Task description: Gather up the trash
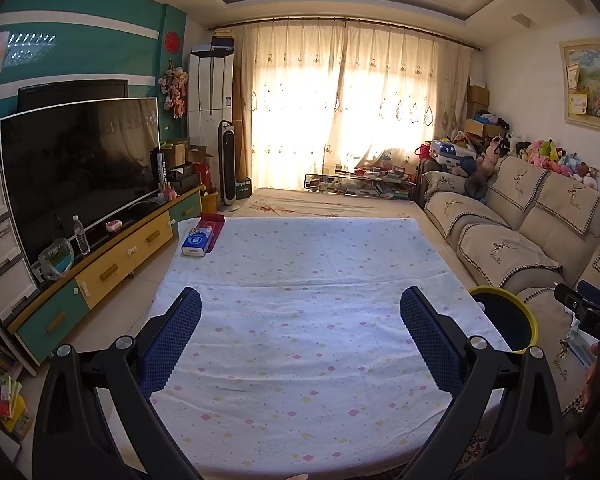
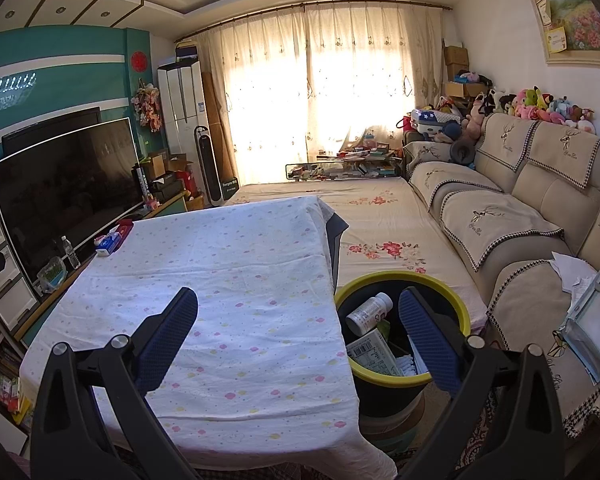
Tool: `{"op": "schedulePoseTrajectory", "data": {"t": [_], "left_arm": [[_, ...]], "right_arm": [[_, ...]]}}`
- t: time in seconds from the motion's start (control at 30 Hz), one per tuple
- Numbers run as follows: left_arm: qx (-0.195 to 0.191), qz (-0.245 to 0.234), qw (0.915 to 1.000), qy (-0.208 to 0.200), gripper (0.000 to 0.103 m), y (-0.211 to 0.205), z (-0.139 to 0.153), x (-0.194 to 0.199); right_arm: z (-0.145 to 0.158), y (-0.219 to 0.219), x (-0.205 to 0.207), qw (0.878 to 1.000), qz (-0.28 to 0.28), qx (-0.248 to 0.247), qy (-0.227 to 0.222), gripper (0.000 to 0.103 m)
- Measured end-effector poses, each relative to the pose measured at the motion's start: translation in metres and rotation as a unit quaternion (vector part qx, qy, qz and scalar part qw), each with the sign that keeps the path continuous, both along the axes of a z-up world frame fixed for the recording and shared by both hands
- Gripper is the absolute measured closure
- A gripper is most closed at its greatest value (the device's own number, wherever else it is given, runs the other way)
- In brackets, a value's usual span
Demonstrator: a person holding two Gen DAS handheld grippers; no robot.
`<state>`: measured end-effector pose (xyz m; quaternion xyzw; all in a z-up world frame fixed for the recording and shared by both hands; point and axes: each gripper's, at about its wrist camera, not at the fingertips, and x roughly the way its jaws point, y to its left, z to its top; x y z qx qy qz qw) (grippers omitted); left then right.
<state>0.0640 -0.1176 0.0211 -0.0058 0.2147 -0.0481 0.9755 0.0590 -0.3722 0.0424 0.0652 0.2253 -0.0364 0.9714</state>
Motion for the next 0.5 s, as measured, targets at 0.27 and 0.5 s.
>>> {"op": "schedulePoseTrajectory", "data": {"t": [0.27, 0.5], "left_arm": [[-0.004, -0.014, 0.9999, 0.005, 0.005, -0.001, -0.006, 0.01], [0.006, -0.002, 0.9995, 0.029, 0.005, 0.009, -0.017, 0.041]], "right_arm": [[-0.011, 0.002, 0.003, 1.0, 0.004, 0.0, 0.006, 0.007], [-0.013, 0.01, 0.018, 1.0, 0.007, -0.02, 0.013, 0.007]]}}
